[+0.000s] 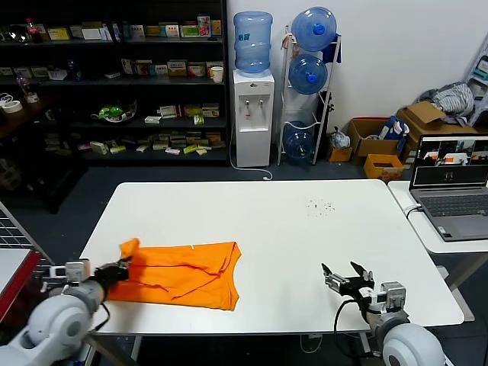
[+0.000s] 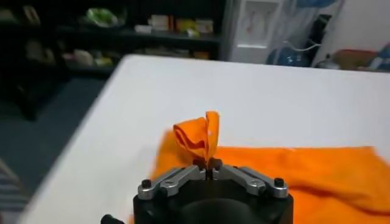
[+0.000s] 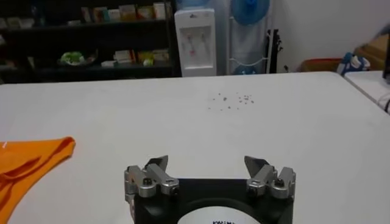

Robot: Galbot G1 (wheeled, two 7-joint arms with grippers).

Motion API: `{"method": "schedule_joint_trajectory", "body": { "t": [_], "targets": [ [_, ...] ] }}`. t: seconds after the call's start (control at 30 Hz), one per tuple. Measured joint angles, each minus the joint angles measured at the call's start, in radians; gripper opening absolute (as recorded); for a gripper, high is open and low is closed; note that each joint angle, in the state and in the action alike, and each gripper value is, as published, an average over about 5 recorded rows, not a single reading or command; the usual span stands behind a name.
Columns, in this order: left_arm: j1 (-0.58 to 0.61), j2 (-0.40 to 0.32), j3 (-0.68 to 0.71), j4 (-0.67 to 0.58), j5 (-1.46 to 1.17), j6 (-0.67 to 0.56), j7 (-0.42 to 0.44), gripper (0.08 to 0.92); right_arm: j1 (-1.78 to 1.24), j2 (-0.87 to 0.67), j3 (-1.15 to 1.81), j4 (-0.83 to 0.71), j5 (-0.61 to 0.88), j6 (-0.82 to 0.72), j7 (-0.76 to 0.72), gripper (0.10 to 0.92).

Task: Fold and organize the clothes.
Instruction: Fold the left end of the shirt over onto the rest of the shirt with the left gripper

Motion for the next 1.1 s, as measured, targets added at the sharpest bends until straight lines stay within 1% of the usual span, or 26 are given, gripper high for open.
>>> {"method": "schedule_joint_trajectory", "body": {
  "t": [0.23, 0.4, 0.73, 0.97, 1.07, 1.1],
  "targets": [
    [-0.107, -0.136, 0.117, -0.012, -0.075, 0.012, -0.055, 0.114, -0.01, 0.027, 0.007, -0.017, -0.016, -0.003, 0.008, 0.823],
    [-0.177, -0.204, 0.176, -0.012, -0.103, 0.019, -0.086, 0.114, -0.007, 0.035, 0.005, -0.026, -0.018, -0.004, 0.01, 0.823],
    [-0.225, -0.258, 0.255, -0.029, -0.117, 0.032, -0.129, 0.114, 0.004, 0.032, -0.003, -0.037, -0.013, -0.003, 0.012, 0.823],
    [-0.243, -0.289, 0.289, -0.027, -0.113, 0.032, -0.139, 0.114, 0.003, 0.035, -0.005, -0.036, -0.013, -0.001, 0.012, 0.823],
    [-0.248, -0.293, 0.292, -0.019, -0.105, 0.032, -0.133, 0.143, 0.0, 0.035, -0.003, -0.033, -0.013, -0.001, 0.011, 0.823],
    [-0.248, -0.293, 0.292, -0.018, -0.102, 0.032, -0.13, 0.163, -0.001, 0.035, -0.002, -0.033, -0.013, -0.001, 0.011, 0.823]
  ]
}}
